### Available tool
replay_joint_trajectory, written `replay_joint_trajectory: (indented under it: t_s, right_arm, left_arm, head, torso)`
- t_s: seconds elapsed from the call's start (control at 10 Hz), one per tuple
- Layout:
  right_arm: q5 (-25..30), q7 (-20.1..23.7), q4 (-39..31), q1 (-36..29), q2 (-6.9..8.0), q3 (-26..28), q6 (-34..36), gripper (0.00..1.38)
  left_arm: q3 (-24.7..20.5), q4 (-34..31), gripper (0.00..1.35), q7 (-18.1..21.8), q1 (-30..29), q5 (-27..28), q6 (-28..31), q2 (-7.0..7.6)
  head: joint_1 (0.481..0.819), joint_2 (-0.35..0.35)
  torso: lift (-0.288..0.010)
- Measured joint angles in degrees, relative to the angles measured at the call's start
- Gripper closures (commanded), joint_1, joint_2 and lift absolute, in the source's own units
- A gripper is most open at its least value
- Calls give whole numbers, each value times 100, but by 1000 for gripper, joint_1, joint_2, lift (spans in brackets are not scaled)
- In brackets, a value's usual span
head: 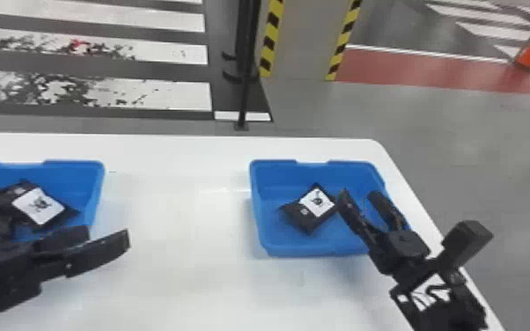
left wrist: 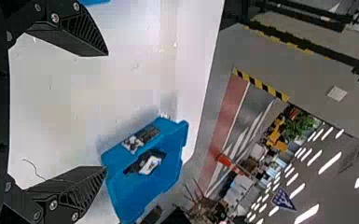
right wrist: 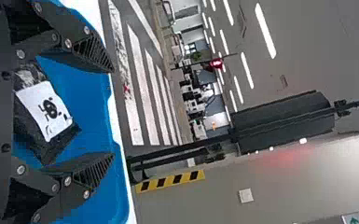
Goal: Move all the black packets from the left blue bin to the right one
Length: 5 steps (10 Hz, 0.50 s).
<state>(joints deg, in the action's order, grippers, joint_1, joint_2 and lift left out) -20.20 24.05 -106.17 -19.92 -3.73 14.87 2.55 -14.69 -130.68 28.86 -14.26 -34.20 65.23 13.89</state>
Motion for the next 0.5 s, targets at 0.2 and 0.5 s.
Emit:
replay_joint_trajectory:
  t_s: [0.2, 0.5]
  right_arm:
    - [458, -176, -753, -681, 219, -52, -3, 280]
    - [710, -262, -1506, -1440, 366, -347, -8, 286]
  left_arm:
    - [-381, 176, 196, -88, 263, 563, 177, 37]
    - [-803, 579, 200, -246, 806, 1197, 349, 138]
  head:
    - [695, -72]
    - [695, 73]
  torso:
    - [-185]
    - [-185]
